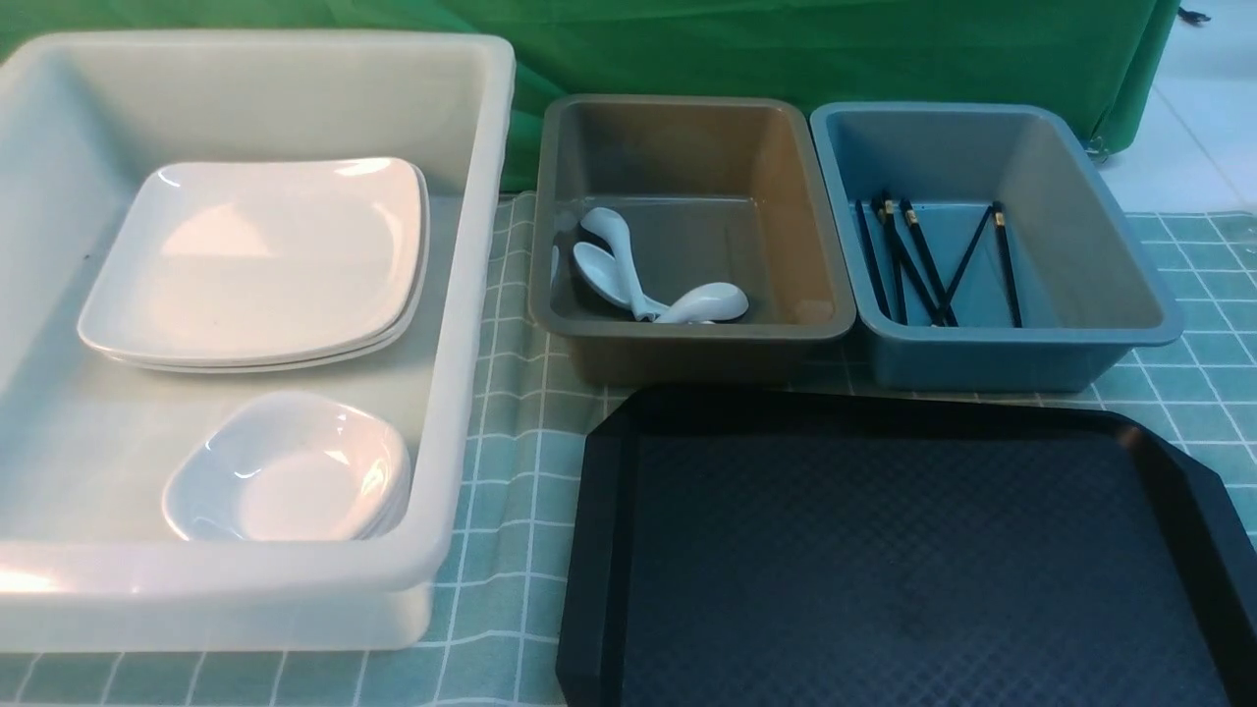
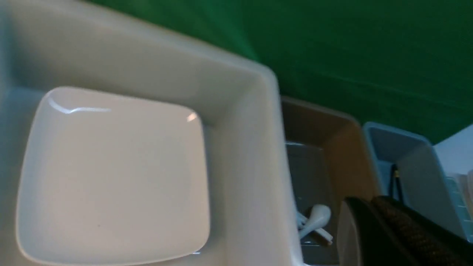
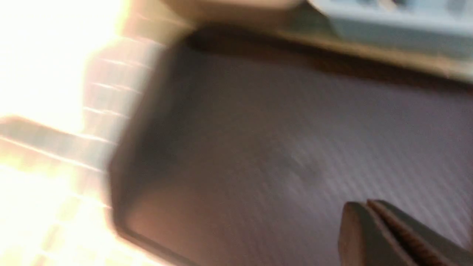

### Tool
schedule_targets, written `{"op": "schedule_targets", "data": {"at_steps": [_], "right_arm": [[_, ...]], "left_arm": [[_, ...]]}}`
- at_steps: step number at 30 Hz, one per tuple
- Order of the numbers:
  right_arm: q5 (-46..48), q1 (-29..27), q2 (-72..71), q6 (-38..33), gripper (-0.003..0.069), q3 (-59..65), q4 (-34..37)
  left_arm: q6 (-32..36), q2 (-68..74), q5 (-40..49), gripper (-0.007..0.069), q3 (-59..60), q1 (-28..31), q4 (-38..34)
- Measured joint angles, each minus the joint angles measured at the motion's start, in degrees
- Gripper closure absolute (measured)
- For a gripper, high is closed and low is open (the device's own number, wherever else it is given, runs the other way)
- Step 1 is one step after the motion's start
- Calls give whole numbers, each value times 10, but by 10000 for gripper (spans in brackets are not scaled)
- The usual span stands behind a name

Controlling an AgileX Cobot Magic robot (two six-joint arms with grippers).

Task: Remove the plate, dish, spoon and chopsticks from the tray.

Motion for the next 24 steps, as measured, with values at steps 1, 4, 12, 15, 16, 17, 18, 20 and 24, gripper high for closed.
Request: {"op": "schedule_targets", "data": {"at_steps": [1, 4, 12, 15, 16, 17, 18, 20, 24], "right_arm": [[-9, 0, -15, -16, 637, 0, 22], [-49, 0, -60, -40, 638, 0, 41], [-316, 0, -276, -50, 638, 59, 10], [-338, 0, -316, -51, 638, 95, 7], [-340, 0, -319, -51, 638, 99, 7], [-360, 0, -346, -51, 638, 124, 7], [-381, 0, -365, -50, 638, 146, 5], [-415, 0, -386, -45, 638, 177, 4], [-455, 0, -414, -41, 635, 215, 4]], "left_arm": [[0, -16, 0, 620, 0, -10, 1], [0, -57, -2, 623, 3, -43, 9], [5, -261, -55, 624, 142, -260, 76], [-12, -332, -76, 624, 218, -278, 111], [-12, -338, -77, 624, 225, -279, 116], [-15, -382, -90, 624, 270, -281, 133], [-16, -414, -99, 624, 304, -281, 148], [-16, -473, -118, 624, 373, -281, 169], [-17, -552, -155, 624, 476, -281, 190]]}}
